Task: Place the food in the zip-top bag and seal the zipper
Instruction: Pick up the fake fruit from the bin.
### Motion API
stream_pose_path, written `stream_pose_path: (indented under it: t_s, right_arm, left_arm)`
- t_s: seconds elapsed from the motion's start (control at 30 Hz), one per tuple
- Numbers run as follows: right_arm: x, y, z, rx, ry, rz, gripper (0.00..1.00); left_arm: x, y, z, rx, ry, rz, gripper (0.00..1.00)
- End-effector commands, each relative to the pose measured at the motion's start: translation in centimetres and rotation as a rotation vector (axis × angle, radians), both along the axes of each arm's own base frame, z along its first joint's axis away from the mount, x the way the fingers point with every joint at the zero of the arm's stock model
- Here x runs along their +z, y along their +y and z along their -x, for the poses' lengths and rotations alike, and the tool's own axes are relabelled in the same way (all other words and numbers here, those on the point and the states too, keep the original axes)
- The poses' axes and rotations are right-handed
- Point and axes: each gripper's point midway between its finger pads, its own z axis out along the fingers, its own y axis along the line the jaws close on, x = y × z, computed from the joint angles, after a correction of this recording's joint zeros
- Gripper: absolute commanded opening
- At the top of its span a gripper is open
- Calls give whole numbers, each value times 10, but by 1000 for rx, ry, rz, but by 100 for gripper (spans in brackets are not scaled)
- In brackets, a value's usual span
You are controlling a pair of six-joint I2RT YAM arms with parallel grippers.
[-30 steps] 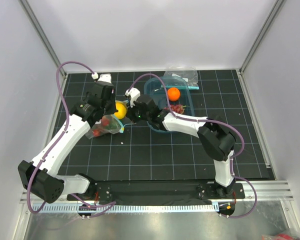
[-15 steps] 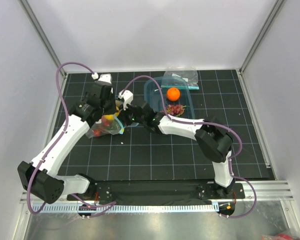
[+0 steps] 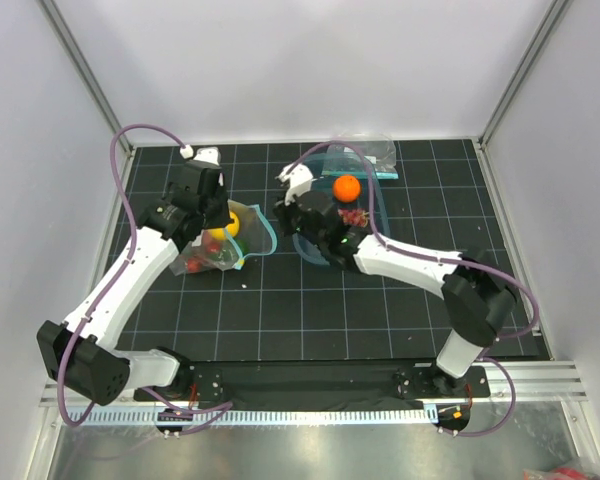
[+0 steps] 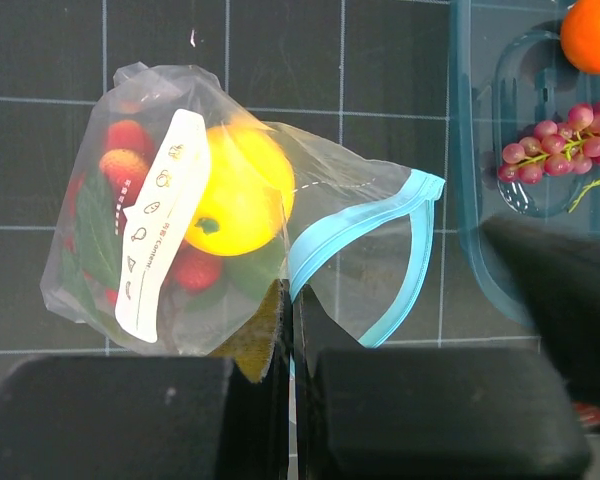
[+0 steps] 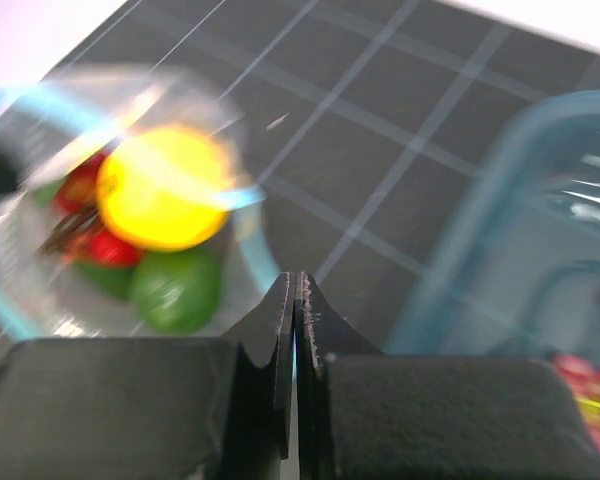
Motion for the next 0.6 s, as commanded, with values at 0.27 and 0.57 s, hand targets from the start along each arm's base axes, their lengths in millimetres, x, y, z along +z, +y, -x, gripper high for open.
stream_pose_path:
  t_s: [0.27, 0.57]
  right_arm:
    - [-7, -165, -87, -601, 63, 70, 75]
    - [-46, -192, -137, -760, 151, 148, 100]
  left_arm:
    - [18, 1, -5, 3, -52, 20, 0]
    - [16, 0, -5, 1, -47, 20, 0]
